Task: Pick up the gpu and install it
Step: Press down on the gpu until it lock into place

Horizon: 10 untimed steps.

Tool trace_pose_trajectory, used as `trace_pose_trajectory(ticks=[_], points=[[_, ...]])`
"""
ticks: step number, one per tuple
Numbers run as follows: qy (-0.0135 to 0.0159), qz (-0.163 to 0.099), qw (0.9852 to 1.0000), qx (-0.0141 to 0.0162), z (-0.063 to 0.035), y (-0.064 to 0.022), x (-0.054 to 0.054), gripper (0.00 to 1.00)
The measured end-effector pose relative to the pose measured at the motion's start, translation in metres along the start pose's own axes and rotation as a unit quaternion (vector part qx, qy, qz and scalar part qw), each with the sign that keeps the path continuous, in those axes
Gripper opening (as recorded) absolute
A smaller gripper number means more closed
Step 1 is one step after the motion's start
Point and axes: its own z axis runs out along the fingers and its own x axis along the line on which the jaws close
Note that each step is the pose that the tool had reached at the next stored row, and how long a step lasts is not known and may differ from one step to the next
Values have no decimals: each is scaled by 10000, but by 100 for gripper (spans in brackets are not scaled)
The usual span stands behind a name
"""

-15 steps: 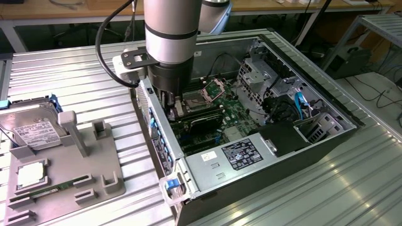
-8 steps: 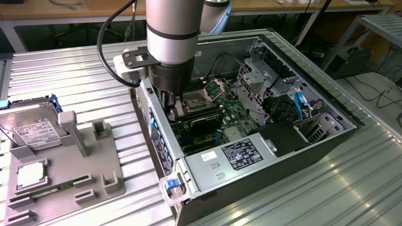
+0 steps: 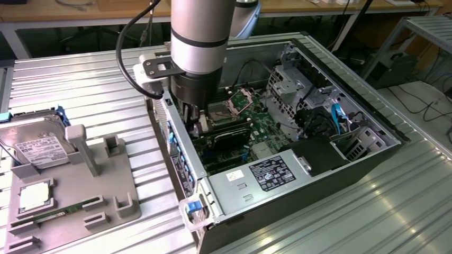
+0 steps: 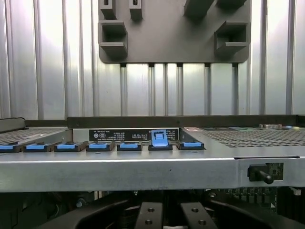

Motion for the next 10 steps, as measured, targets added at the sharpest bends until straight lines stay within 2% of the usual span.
trace_pose_trajectory(ticks=[7, 8, 10], points=[[0, 1, 10000, -21, 16, -106, -1, 11], [0, 0, 10000, -35, 16, -130, -1, 11], [0, 0, 10000, -88, 14, -169, -1, 11]])
